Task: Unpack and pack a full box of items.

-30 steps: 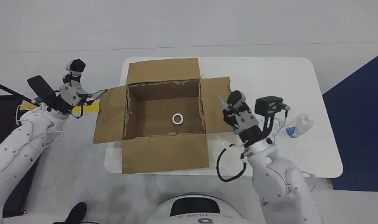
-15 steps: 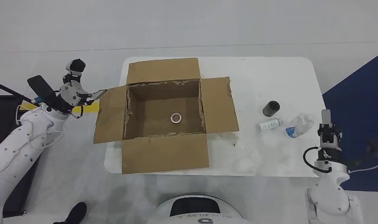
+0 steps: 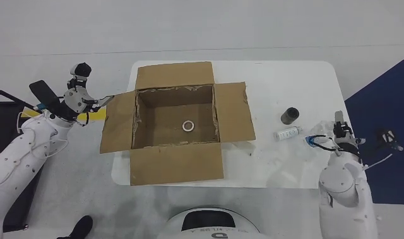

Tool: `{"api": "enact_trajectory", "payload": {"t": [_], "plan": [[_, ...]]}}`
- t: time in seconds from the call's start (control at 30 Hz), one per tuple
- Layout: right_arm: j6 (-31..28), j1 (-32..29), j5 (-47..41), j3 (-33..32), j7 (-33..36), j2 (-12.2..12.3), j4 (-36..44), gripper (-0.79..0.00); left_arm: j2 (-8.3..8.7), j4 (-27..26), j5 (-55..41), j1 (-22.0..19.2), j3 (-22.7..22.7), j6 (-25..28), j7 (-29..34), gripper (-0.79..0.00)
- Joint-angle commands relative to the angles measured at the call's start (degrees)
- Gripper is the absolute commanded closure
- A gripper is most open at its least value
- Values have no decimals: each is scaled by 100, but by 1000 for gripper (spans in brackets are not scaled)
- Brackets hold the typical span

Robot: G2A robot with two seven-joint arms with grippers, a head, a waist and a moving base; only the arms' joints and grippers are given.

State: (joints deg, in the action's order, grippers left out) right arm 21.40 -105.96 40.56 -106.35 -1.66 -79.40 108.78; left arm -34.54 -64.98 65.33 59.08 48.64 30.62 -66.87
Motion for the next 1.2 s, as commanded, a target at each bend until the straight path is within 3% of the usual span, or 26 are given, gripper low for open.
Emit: {"api": "enact_trajectory", "payload": {"t": [0.0, 0.23, 0.6, 0.93, 1.17], "plan": [[87, 102, 225, 79, 127, 9, -90, -785, 0, 0, 0, 0, 0, 0, 0, -785], [-232, 72, 293, 176, 130, 2, -72, -785, 0, 0, 0, 0, 0, 0, 0, -785], [-790, -574, 13, 99, -111, -50, 429, -785, 0, 0, 0, 0, 0, 0, 0, -785], [172, -235, 1575, 538, 599, -21, 255, -785, 0, 0, 0, 0, 0, 0, 0, -785], [756, 254, 2136, 722, 1482, -6, -113, -785, 0, 0, 0, 0, 0, 0, 0, -785]]}}
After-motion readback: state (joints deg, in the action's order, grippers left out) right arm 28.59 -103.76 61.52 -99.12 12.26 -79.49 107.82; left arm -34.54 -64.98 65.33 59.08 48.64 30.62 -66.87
